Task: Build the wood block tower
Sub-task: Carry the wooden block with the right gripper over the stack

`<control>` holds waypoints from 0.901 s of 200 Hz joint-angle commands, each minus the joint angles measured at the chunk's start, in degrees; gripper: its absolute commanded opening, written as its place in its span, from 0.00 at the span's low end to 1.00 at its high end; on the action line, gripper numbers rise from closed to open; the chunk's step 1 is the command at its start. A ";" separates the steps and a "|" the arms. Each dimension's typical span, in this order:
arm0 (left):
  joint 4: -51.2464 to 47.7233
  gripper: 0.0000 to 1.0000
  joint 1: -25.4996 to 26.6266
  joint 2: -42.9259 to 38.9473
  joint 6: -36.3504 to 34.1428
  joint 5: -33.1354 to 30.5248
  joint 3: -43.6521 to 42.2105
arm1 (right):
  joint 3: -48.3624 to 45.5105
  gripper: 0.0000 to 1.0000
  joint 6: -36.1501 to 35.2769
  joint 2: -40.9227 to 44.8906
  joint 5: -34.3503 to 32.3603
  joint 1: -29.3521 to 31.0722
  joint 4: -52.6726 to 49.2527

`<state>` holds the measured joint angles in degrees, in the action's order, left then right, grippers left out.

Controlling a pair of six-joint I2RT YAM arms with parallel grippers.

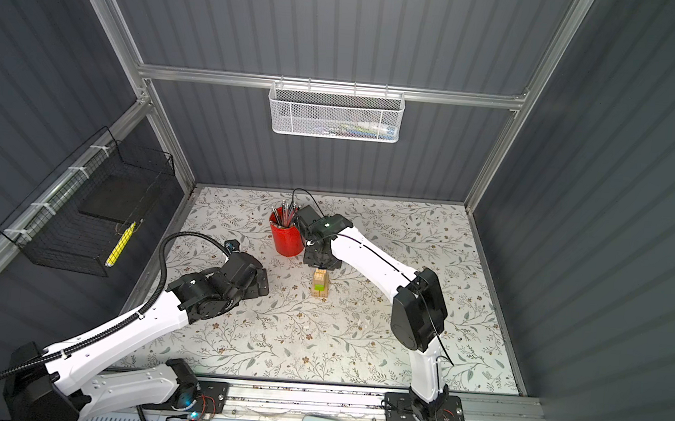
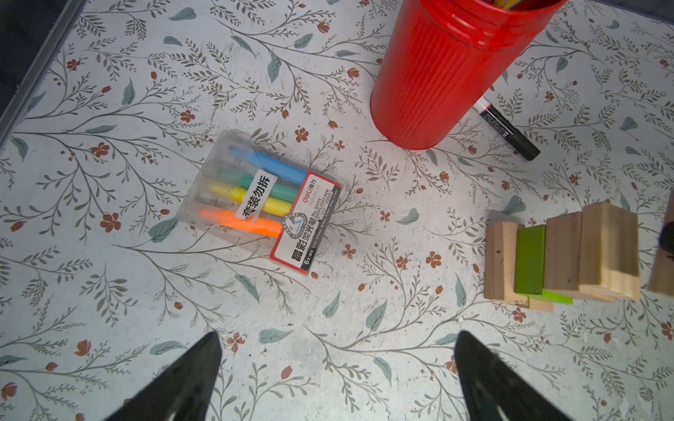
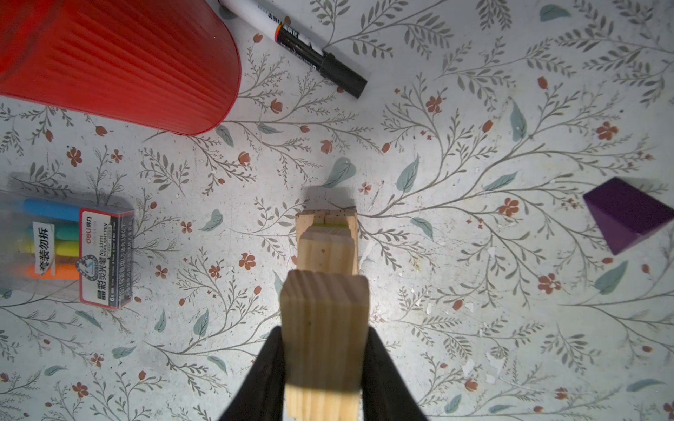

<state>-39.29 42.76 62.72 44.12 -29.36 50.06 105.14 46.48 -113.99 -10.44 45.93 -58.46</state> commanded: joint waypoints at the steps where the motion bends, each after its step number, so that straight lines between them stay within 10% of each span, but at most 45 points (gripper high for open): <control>1: 0.07 1.00 -0.22 0.32 0.44 0.18 -0.51 | 1.46 0.31 1.11 -1.91 0.34 -0.08 -1.04; 180: -0.53 0.99 -0.25 0.24 0.44 0.10 -0.14 | 1.17 0.49 1.77 -3.54 1.48 -0.70 -0.39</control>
<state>-39.29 42.76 62.92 44.12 -29.36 50.06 105.58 47.59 -116.75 -9.30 45.41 -58.35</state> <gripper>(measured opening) 0.997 0.466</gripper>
